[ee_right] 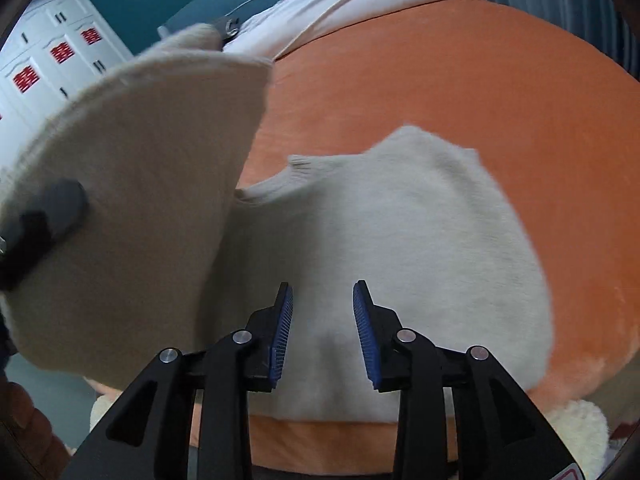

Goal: Fold small clothes

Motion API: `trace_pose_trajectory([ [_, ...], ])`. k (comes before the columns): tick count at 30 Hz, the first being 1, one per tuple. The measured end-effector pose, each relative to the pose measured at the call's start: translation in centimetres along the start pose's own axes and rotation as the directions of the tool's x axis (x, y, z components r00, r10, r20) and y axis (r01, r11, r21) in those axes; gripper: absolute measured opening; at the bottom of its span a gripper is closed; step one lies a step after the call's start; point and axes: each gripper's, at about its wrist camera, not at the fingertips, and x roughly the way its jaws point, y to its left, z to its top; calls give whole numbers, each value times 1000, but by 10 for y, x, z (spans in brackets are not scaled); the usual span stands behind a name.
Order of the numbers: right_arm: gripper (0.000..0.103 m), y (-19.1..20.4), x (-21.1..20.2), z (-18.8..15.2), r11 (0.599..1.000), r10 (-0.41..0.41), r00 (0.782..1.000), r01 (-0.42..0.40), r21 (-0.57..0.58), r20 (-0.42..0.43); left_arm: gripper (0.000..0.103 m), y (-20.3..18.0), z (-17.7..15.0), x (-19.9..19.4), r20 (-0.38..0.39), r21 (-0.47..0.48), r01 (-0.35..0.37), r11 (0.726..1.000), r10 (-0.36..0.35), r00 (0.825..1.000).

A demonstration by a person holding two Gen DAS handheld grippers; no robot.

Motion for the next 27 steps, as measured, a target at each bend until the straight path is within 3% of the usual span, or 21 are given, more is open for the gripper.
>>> trace_pose_trajectory([
  [3, 35, -33, -11, -7, 998, -12, 1000, 13, 63, -15, 35, 2, -28, 35, -119, -24, -70, 997, 67, 991],
  [4, 36, -39, -14, -8, 997, -12, 1000, 14, 75, -18, 38, 3, -35, 34, -124, -30, -63, 998, 59, 991],
  [6, 42, -46, -17, -9, 995, 24, 1000, -22, 102, -15, 71, 2, -50, 19, -99, -3, -78, 997, 77, 992],
  [9, 53, -48, -16, -8, 980, 129, 991, -125, 158, -19, 81, 3, -68, -9, -62, 76, -137, 988, 142, 988],
  [11, 57, -51, -13, -6, 966, 190, 981, -182, 184, -27, 94, 7, -77, -12, -66, 121, -230, 966, 239, 969],
  [12, 62, -50, -11, -3, 959, 211, 977, -201, 201, -27, 94, 13, -83, -14, -66, 139, -282, 949, 293, 954],
  [14, 66, -49, -1, 1, 947, 207, 978, -191, 258, -37, 94, 26, -101, -16, -90, 149, -321, 935, 336, 938],
  [17, 66, -43, 14, 5, 933, 223, 972, -191, 305, -74, 94, 40, -104, -5, -95, 135, -373, 918, 387, 917],
  [23, 66, 4, 36, 16, 975, 141, 979, -111, 192, -148, 94, 65, -111, 10, -138, 165, -444, 881, 467, 874],
  [25, 56, 30, 34, 26, 990, 111, 983, -96, 103, -149, 94, 71, -112, 10, -141, 147, -456, 878, 475, 869],
  [26, 27, 43, 30, 33, 994, 104, 985, -99, 43, -136, 94, 73, -110, 8, -129, 134, -457, 879, 473, 871],
  [27, 16, 53, 21, 39, 992, 122, 986, -123, -3, -117, 92, 73, -108, 4, -112, 119, -453, 884, 465, 878],
])
